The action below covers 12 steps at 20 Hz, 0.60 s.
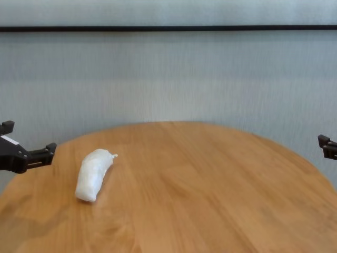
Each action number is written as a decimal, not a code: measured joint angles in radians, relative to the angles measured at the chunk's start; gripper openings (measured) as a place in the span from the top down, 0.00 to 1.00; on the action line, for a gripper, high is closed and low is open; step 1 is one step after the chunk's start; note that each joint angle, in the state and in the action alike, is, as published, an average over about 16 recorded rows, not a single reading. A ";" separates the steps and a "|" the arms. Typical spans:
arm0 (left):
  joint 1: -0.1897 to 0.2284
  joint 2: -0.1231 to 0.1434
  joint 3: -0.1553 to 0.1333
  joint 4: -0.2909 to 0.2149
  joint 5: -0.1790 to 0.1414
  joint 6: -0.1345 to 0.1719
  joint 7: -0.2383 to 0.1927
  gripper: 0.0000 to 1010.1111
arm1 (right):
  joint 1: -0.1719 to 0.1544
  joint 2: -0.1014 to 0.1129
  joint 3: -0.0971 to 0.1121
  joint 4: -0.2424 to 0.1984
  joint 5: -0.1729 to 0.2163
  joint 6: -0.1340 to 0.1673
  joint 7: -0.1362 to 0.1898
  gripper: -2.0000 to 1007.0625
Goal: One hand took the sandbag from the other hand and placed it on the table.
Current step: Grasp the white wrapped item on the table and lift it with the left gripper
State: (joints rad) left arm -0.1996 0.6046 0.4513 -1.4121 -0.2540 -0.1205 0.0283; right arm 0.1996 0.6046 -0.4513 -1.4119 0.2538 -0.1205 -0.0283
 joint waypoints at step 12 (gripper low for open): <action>0.000 0.003 0.001 -0.007 0.004 0.012 -0.007 0.01 | 0.000 0.000 0.000 0.000 0.000 0.000 0.000 0.01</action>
State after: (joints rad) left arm -0.1999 0.6075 0.4524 -1.4186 -0.2504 -0.1090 0.0212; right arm 0.1996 0.6046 -0.4513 -1.4119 0.2538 -0.1205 -0.0283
